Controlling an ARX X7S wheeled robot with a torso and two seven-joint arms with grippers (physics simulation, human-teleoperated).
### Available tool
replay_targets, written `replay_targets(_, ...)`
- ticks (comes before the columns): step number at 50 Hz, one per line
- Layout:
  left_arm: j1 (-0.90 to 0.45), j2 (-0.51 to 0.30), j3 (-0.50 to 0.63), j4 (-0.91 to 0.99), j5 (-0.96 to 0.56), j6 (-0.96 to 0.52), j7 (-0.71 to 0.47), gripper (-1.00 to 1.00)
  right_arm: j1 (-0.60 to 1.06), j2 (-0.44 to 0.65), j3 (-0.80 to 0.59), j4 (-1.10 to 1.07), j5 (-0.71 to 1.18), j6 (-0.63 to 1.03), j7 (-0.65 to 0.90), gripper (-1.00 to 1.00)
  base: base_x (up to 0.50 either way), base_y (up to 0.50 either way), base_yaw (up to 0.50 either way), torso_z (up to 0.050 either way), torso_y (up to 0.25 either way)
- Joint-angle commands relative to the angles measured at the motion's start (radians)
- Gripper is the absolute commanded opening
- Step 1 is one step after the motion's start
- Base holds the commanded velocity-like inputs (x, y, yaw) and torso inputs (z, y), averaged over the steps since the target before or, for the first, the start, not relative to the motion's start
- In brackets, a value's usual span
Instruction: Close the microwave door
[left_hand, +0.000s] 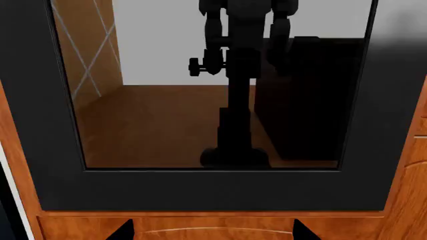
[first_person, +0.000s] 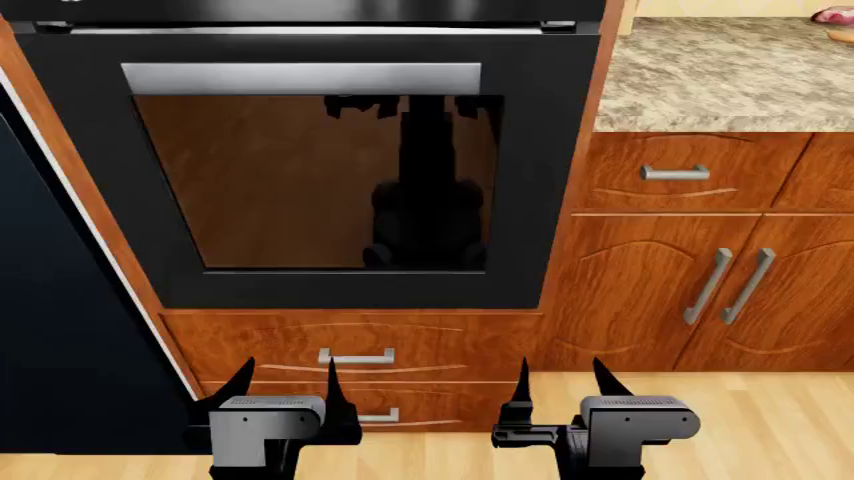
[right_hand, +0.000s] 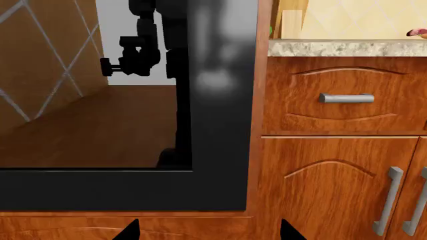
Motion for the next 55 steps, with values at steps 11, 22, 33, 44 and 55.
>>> replay_targets(11, 0.0, -0.045, 0.058, 0.07, -0.045, -0.035, -0.061, 1.0, -0.006, 0.054, -0.077, -0.078, 0.012, 0.02, 0.044, 1.0, 0.0, 0.0, 0.0, 0.0, 0.0)
replay_targets(22, -0.003, -0.065, 0.08, 0.037, -0.083, 0.061, -0.055, 1.0, -0.002, 0.081, -0.11, -0.037, -0.02, -0.108, 0.075, 1.0, 0.0, 0.0, 0.0, 0.0, 0.0)
replay_targets(33, -0.008, -0.073, 0.095, -0.015, -0.093, 0.202, -0.062, 1.0, 0.004, 0.096, -0.127, -0.001, -0.022, -0.201, 0.097, 1.0, 0.0, 0.0, 0.0, 0.0, 0.0)
replay_targets(44, -0.07, -0.148, 0.067, 0.254, -0.177, -0.016, -0.135, 1.0, 0.064, 0.124, -0.113, -0.247, -0.119, -0.032, 0.09, 1.0, 0.0, 0.0, 0.0, 0.0, 0.0)
replay_targets(55, -0.348, -0.205, -0.071, 0.767, -0.397, -0.827, -0.231, 1.0, 0.257, 0.15, -0.129, -0.699, -0.189, 0.61, 0.009, 1.0, 0.0, 0.0, 0.0, 0.0, 0.0)
